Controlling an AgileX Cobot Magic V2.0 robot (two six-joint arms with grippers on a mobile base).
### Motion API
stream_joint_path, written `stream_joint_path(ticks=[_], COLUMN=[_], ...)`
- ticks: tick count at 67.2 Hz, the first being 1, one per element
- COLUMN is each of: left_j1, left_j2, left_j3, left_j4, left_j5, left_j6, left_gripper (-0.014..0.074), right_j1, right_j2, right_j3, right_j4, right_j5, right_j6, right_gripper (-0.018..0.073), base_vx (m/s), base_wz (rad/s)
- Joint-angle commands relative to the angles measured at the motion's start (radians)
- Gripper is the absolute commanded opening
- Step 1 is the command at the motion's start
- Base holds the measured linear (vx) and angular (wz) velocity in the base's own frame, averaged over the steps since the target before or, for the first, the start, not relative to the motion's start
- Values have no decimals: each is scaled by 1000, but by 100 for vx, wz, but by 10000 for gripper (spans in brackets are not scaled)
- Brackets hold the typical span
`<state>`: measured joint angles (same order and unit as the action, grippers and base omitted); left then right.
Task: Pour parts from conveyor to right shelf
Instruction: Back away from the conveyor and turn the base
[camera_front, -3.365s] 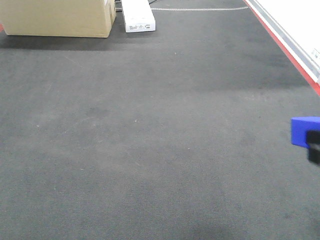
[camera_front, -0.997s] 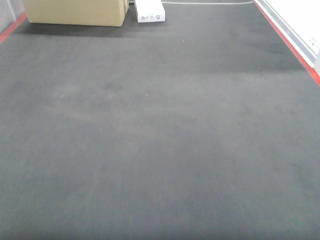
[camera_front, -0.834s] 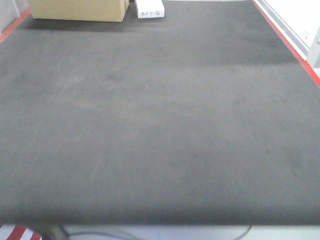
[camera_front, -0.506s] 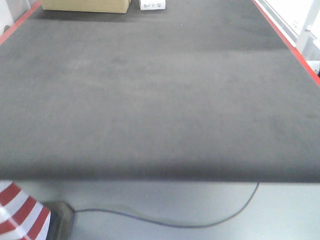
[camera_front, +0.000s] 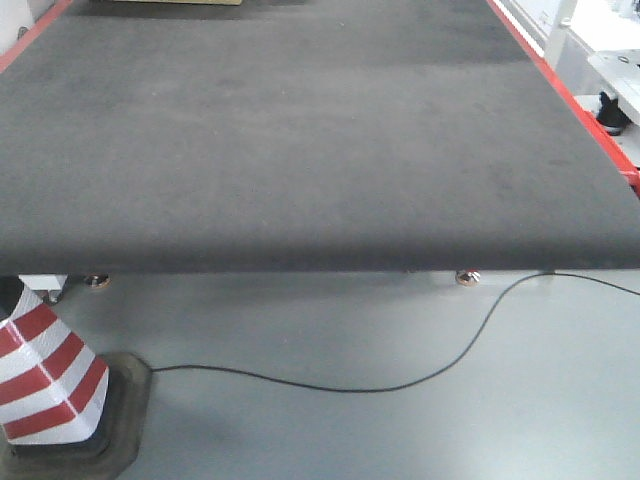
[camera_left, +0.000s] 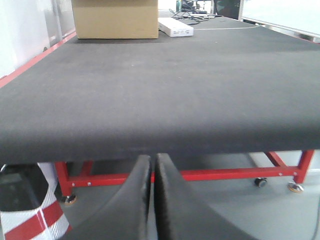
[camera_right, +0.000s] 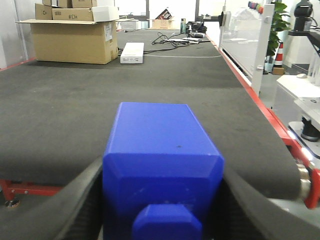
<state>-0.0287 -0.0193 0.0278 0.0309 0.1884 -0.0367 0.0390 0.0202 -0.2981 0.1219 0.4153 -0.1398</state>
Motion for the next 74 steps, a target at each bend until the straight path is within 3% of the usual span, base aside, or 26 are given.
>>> stream_joint_path(ticks=[1,45,74], left_j1=[-5,-5,-5], left_j2=[-4,-4,-4], left_j3=[-19,-19,-19], left_j4=[-1,-1,-1], left_j5=[-70,-70,-70], left_j6=[-7,-7,-7], left_gripper=[-6,-6,-6], right_j1=[0,0,0], right_j2=[12,12,12], right_j3=[-25,-25,-25], right_j4=[1,1,1], right_j5=[-78,-78,-78], right_j6=[-5,-5,-5], right_gripper=[-5,-5,-5], base_vx=[-29,-23,-16], base_wz=[-7,-3,-68])
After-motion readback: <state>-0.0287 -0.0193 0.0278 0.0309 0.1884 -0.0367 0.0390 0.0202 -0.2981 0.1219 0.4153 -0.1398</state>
